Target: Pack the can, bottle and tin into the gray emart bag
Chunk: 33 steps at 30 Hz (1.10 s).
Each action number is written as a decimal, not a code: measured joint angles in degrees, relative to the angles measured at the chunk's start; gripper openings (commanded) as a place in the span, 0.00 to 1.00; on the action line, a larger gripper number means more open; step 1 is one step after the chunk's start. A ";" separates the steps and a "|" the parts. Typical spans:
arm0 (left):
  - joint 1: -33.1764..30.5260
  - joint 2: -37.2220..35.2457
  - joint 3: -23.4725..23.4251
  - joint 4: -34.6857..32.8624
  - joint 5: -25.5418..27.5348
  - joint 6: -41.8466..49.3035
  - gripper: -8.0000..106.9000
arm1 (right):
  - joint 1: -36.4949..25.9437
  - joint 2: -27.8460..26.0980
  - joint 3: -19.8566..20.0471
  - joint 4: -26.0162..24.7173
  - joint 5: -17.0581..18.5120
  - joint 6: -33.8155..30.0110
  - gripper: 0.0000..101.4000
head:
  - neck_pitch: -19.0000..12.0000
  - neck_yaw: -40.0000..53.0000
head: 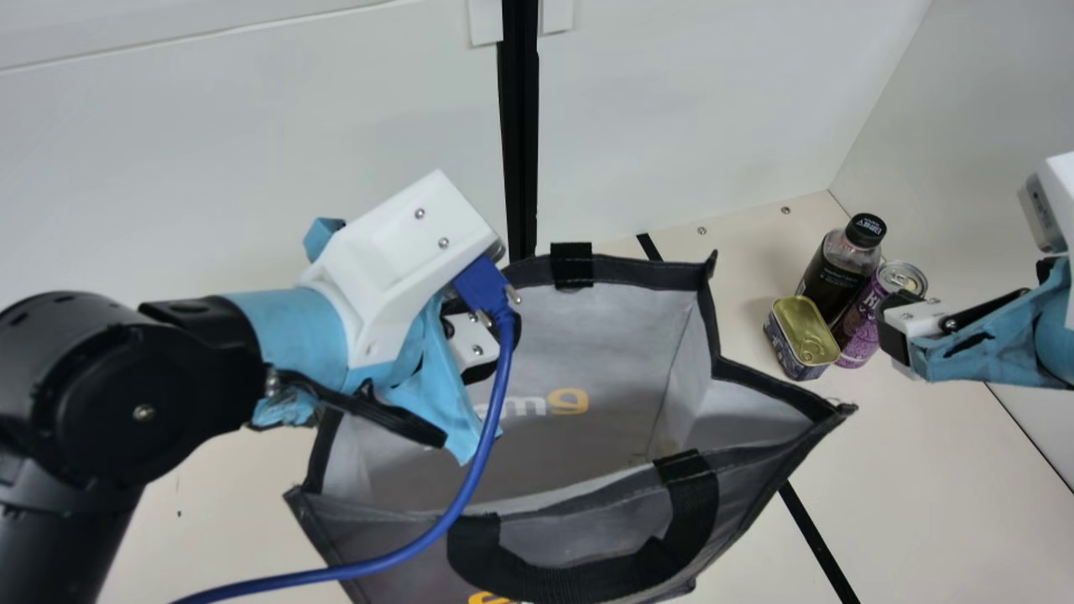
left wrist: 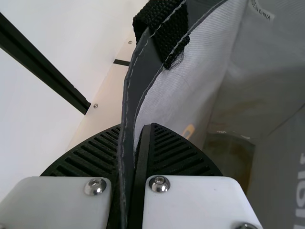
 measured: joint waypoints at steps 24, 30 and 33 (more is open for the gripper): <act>-0.01 -7.04 1.63 12.72 -0.01 -12.52 0.16 | 0.00 0.00 0.00 0.00 0.00 0.00 0.90 | 0.00 0.00; 1.06 -8.89 3.29 16.47 -0.01 -16.45 0.16 | 0.00 0.00 0.00 0.00 0.00 0.00 0.90 | 0.00 0.00; 1.47 -9.90 3.86 18.80 -0.01 -18.41 0.16 | 0.00 0.00 0.00 0.00 0.00 0.00 0.90 | 0.00 0.00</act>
